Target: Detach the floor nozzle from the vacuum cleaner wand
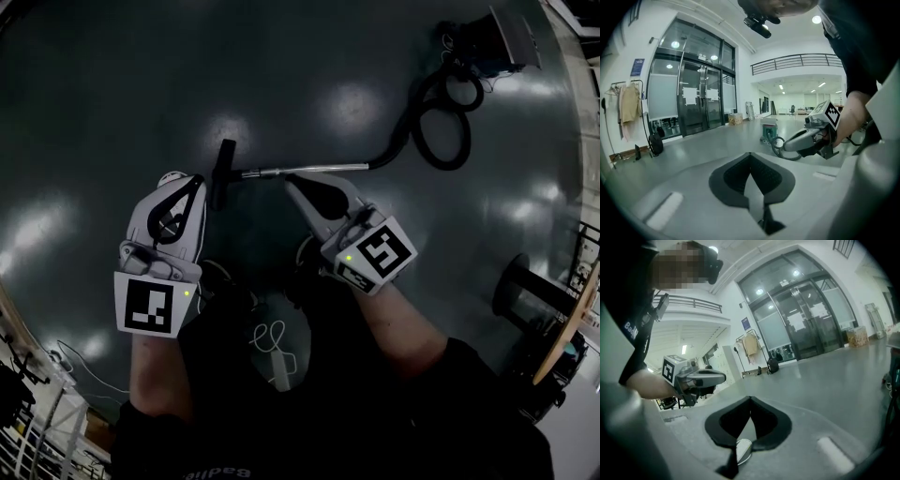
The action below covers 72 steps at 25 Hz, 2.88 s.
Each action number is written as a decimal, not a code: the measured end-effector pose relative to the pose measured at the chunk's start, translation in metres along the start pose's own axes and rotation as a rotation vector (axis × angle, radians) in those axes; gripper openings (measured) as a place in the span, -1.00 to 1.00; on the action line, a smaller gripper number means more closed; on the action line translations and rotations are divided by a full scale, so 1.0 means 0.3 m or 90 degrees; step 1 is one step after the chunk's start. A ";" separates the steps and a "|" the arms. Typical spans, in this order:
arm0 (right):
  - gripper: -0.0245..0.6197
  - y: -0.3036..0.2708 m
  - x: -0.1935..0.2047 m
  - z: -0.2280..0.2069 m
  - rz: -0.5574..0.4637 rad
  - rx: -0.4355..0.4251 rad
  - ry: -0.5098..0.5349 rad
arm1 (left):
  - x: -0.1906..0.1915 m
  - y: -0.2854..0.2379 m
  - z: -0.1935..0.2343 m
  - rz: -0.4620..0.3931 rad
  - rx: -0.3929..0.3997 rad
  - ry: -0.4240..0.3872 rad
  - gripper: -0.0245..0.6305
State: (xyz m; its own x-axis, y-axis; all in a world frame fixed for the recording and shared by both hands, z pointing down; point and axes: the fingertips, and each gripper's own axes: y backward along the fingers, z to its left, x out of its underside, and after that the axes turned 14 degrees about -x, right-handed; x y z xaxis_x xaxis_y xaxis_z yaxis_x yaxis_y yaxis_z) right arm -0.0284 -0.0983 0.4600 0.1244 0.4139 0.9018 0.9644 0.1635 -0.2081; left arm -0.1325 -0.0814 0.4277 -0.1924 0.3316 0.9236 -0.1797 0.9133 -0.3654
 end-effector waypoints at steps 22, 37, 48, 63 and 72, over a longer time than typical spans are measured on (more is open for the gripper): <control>-0.92 -0.232 0.579 -0.347 0.100 -0.165 0.070 | 0.665 -0.418 -0.160 0.005 0.155 -0.222 -0.92; -0.53 -0.337 1.318 -0.500 0.449 -0.265 0.140 | 1.399 -0.581 -0.318 0.214 0.322 -0.416 -0.80; -0.19 -0.365 1.681 -0.574 0.660 -0.267 0.312 | 1.700 -0.589 -0.325 0.325 0.341 -0.587 -0.22; -0.26 -0.369 1.754 -0.567 0.743 -0.265 0.284 | 1.875 -0.598 -0.320 0.333 0.340 -0.756 -0.32; -0.26 -0.348 1.697 -0.540 0.759 -0.260 0.376 | 1.804 -0.506 -0.345 0.470 0.475 -0.526 -0.45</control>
State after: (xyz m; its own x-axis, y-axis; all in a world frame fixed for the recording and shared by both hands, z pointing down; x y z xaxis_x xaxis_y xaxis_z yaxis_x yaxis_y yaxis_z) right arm -0.0278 -0.0498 1.0023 0.8909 -0.3348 0.3069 0.1946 -0.3290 -0.9240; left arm -0.1096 -0.0161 0.9951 -0.9484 0.2078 0.2396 -0.2114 0.1487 -0.9660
